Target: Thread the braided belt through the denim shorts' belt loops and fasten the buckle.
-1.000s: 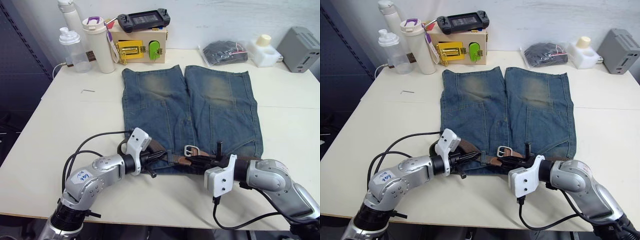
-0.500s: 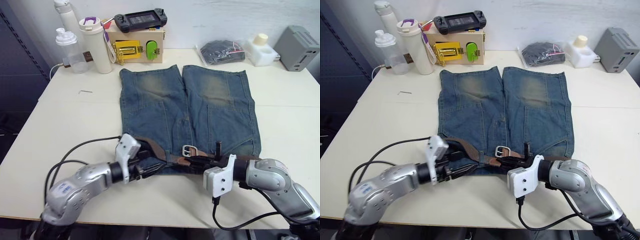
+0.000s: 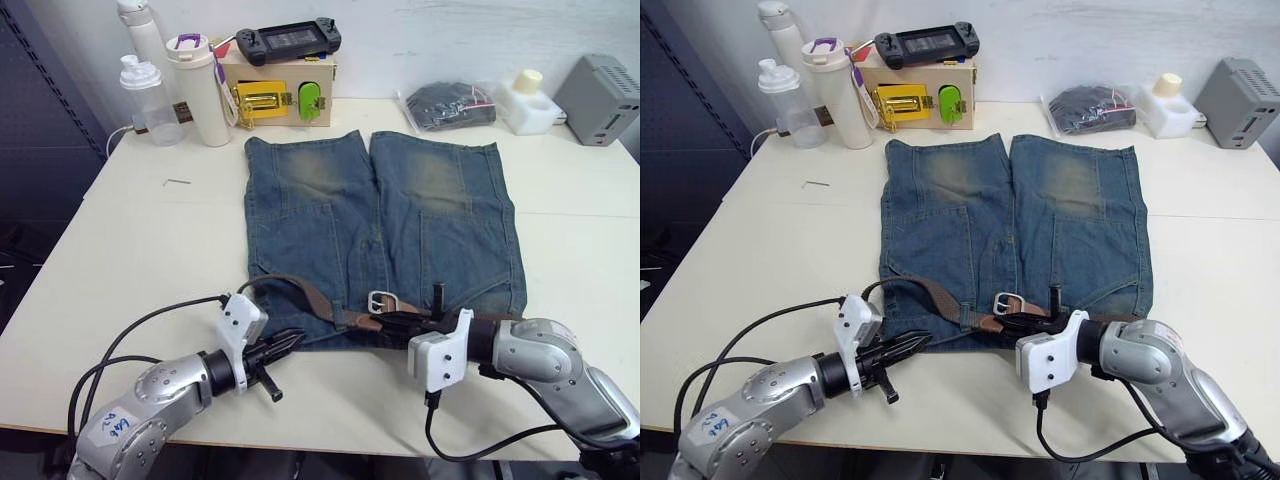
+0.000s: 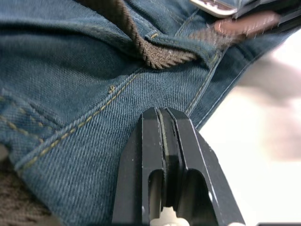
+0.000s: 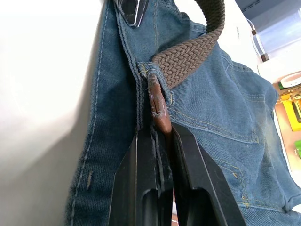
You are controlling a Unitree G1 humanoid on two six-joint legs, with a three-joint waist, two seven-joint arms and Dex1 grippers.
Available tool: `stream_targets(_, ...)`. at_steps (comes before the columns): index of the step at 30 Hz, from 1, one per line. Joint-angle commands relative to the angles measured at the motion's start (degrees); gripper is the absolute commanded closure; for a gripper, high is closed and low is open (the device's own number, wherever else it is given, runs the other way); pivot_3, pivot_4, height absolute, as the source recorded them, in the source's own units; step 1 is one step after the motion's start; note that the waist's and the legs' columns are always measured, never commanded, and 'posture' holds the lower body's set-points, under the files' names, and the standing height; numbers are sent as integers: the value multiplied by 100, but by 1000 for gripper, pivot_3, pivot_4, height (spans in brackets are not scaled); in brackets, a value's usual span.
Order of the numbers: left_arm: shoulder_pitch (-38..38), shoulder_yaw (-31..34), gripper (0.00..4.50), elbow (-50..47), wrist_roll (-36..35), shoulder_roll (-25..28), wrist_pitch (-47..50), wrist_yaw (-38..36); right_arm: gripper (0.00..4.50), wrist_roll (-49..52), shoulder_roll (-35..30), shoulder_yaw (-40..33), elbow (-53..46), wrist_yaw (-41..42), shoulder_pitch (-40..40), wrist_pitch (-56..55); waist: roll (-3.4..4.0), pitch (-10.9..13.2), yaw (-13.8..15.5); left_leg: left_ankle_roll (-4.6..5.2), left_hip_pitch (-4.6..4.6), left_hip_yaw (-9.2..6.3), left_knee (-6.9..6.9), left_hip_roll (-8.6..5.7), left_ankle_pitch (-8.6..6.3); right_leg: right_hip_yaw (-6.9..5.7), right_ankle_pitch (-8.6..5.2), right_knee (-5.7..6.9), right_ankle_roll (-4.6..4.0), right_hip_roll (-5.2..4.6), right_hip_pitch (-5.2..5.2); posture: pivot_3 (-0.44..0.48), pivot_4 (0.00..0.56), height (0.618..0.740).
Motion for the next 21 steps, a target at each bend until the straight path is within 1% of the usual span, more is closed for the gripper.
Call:
stream_targets(1, 115, -176, 4480, 323, 361, 119, -23, -79, 4500, 725, -168, -488, -422, 216, -117, 522, 6, -3, 16, 0, 0, 0, 0, 0, 0, 0, 0, -1, 0, 0, 0, 0, 150, 645)
stream_targets(5, 65, -238, 4480, 407, 511, 252, -192, -299, 4500, 2129, -671, -1287, -761, 750, -176, 1835, 9, -3, 47, 1, 0, 1, 2, 0, 0, -1, 0, -3, 0, -1, 1, 0, 150, 645)
stream_targets(8, 40, -259, 4480, 499, 572, 292, -299, -397, 4500, 3603, -1153, -2143, -953, 1043, -284, 3143, 11, -3, 52, 5, 0, 5, 1, 0, -3, -3, 0, -8, 0, -4, 2, 0, 150, 645)
stream_targets(11, 4, -289, 4480, 535, 658, 286, -387, -448, 4500, 4271, -1383, -2667, -842, 1234, -309, 3649, 12, -3, 61, 8, 0, 4, 1, 3, -4, -8, 0, -13, 0, -5, 5, 0, 150, 645)
stream_targets(13, -40, -308, 4480, 572, 747, 314, -483, -510, 4500, 4210, -1426, -2747, -568, 1153, -522, 3682, 14, -4, 71, 8, 0, 5, 0, 5, -4, -13, 0, -23, 0, -5, 9, 0, 150, 645)
stream_targets(16, -108, -346, 4480, 598, 896, 370, -690, -636, 4500, 3999, -1418, -2639, -323, 1087, -751, 3592, 17, -6, 89, 8, 1, 7, -1, 5, -4, -15, 0, -28, 0, -6, 10, 0, 150, 645)
stream_targets(18, -220, -108, 4480, 510, 534, 314, -730, -880, 4500, 3865, -1344, -2361, -380, 1053, -861, 3520, 17, -6, 105, 8, 1, 9, -1, 5, -4, -16, 0, -28, 0, -8, 10, 0, 150, 645)
stream_targets(21, -486, 522, 4480, 268, -515, 231, -488, -1232, 4500, 3725, -1195, -1947, -531, 978, -1041, 3427, 18, -5, 103, 8, 0, 7, -2, 6, -3, -18, 0, -29, 0, -7, 9, 0, 150, 645)
